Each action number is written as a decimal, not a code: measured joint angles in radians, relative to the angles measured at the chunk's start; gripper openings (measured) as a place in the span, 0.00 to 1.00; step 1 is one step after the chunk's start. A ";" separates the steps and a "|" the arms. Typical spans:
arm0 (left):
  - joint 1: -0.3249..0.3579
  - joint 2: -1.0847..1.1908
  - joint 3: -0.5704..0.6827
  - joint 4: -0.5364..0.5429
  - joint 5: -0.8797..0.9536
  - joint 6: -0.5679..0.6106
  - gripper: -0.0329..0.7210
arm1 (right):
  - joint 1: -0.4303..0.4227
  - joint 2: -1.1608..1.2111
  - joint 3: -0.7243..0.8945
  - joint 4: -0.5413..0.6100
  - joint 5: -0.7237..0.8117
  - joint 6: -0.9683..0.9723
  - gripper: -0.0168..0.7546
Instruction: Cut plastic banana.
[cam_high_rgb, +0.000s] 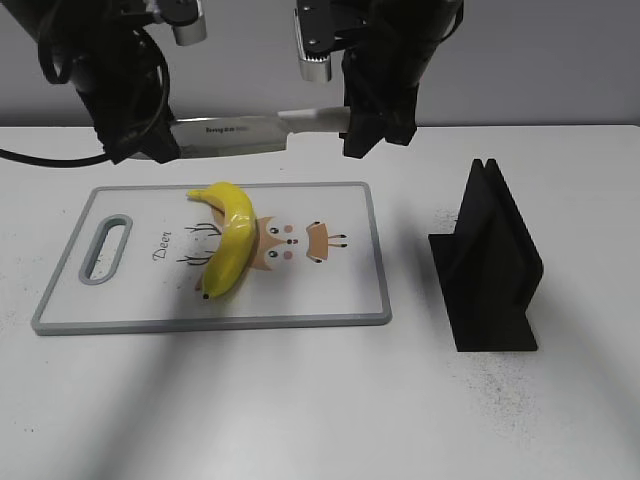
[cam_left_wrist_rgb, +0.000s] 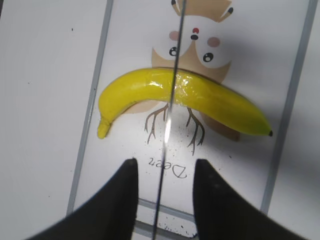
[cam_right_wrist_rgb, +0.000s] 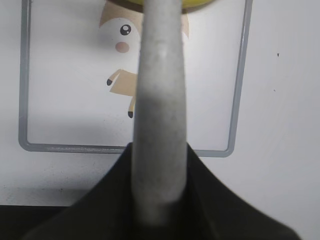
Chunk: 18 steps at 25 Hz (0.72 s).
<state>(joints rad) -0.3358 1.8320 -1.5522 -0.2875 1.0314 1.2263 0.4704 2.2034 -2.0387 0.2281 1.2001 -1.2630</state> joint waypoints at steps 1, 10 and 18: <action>0.000 0.004 0.000 -0.003 -0.007 0.000 0.46 | 0.000 0.000 0.000 0.000 0.000 -0.001 0.23; 0.000 0.005 0.000 -0.011 -0.042 0.011 0.02 | 0.000 0.000 0.000 0.005 -0.018 -0.006 0.23; 0.000 0.069 0.001 -0.006 -0.065 0.017 0.02 | 0.000 0.047 -0.001 -0.003 -0.029 -0.001 0.23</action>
<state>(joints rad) -0.3358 1.9010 -1.5512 -0.2935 0.9666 1.2430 0.4704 2.2503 -2.0397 0.2246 1.1714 -1.2640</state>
